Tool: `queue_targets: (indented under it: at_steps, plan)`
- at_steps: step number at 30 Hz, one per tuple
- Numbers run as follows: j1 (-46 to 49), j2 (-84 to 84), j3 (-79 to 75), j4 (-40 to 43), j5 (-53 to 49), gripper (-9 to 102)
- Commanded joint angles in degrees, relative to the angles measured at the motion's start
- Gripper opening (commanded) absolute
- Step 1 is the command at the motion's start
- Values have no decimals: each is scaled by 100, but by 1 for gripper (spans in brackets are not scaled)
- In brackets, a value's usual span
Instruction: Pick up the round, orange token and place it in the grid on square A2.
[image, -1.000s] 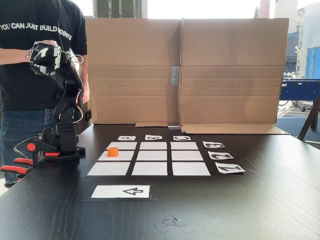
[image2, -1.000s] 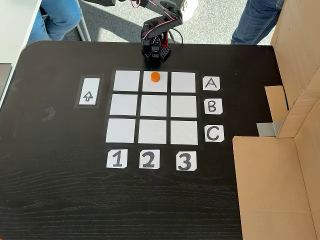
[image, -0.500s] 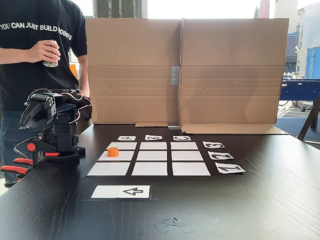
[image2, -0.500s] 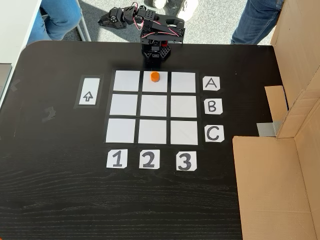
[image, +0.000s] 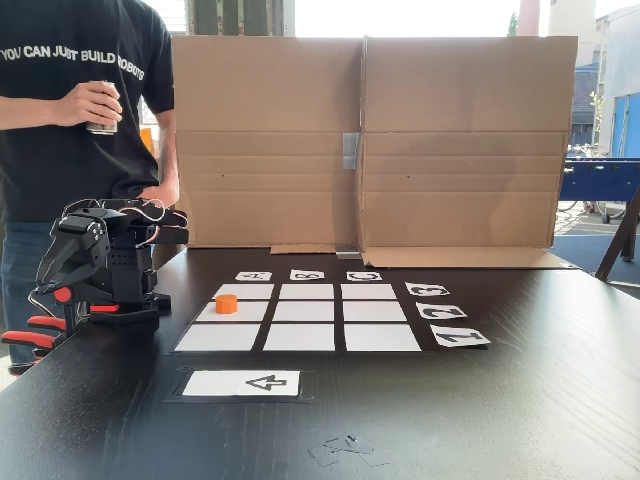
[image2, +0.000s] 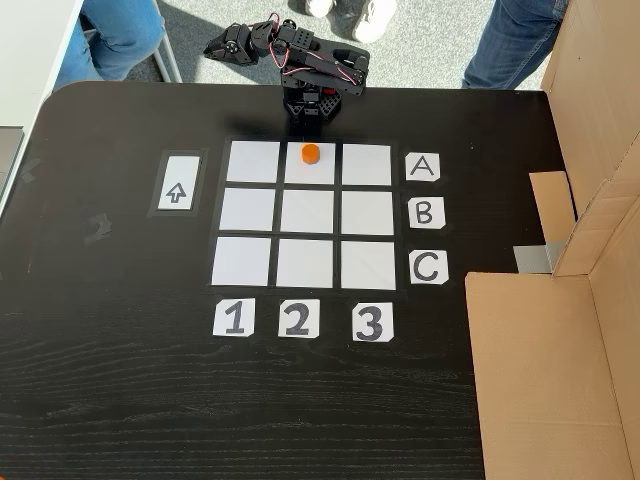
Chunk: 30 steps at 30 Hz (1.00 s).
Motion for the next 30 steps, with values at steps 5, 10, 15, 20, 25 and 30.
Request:
queue_targets:
  at_steps: [5, 10, 15, 20, 25, 30]
  plan:
    - [-18, 44, -9, 9, -9, -1]
    - [-35, 44, -9, 0, -18, -1]
    - [-35, 44, -9, 0, -18, -1]
    - [-35, 44, -9, 0, -18, -1]
    - [-35, 44, -9, 0, -18, -1]
    - [-35, 44, -9, 0, -18, -1]
